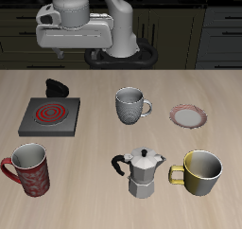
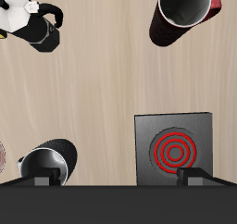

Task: Place the red mug on the plate

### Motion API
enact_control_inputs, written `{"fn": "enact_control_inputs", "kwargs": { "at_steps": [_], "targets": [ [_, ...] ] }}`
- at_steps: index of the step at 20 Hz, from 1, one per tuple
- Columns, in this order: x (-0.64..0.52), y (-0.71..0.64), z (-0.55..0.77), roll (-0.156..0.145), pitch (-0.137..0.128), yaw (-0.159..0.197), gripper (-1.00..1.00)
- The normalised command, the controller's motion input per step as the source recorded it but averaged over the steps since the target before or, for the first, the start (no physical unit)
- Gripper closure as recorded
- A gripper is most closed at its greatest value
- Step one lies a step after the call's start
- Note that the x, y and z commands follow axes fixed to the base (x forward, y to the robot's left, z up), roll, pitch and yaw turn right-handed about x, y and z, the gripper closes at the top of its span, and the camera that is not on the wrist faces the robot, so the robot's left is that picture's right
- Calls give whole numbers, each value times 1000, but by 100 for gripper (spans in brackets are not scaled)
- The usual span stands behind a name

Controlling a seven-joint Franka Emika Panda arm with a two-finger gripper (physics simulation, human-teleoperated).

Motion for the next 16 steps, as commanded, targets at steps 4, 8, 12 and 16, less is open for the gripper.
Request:
{"fn": "enact_control_inputs", "kwargs": {
  "at_steps": [4,8,12,16],
  "targets": [
    [266,-234,130,-45,-24,31,-100],
    [285,-132,170,-13,-46,61,-100],
    [330,-122,101,-19,9,35,-100],
    [241,-33,70,24,1,59,-100]
  ]
}}
